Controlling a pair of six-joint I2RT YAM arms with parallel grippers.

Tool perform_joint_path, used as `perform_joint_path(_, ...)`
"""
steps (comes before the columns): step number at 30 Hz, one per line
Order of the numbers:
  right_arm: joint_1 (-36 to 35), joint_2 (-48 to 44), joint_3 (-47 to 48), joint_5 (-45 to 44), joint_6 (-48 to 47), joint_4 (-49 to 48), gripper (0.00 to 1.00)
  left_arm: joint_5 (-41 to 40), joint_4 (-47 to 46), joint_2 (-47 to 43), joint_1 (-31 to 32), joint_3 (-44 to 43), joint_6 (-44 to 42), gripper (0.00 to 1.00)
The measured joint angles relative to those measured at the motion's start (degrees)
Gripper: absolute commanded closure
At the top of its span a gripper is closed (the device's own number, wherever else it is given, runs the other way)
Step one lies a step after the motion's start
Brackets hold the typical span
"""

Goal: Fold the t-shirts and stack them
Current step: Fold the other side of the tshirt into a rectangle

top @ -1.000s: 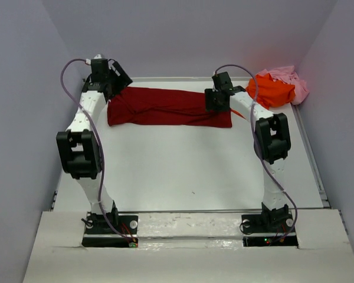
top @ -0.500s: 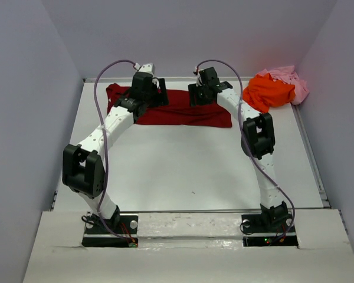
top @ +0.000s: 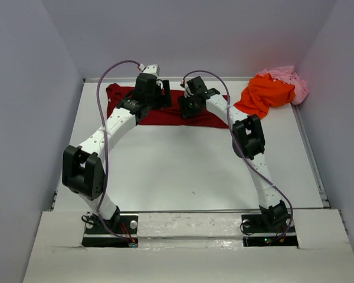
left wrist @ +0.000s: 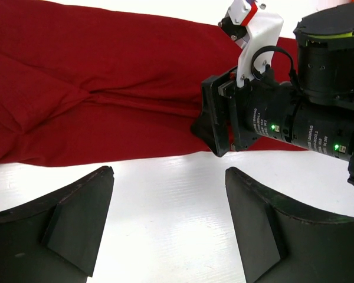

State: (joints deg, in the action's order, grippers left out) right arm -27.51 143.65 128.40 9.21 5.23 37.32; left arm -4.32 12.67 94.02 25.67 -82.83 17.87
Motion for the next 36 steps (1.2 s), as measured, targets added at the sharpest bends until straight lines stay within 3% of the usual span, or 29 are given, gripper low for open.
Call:
perform_joint_path(3, -0.07, -0.13, -0.92, -0.02, -0.68, -0.5, 0.53, 0.72, 0.02, 0.0, -0.66, 0.0, 0.04, 0.14)
perform_joint_path(6, -0.07, -0.61, -2.23, -0.31, -0.83, -1.31, 0.76, 1.07, 0.0, 0.0, -1.03, 0.0, 0.07, 0.14)
perform_joint_path(11, 0.11, -0.83, -3.02, -0.9, -1.29, -1.86, 1.0, 1.33, 0.02, 0.0, -1.03, 0.0, 0.13, 0.14)
perform_joint_path(36, 0.02, -5.25, -3.74, -2.8, -2.01, -1.6, 1.0, 2.78, 0.17, 0.0, -1.03, 0.0, 0.2, 0.14)
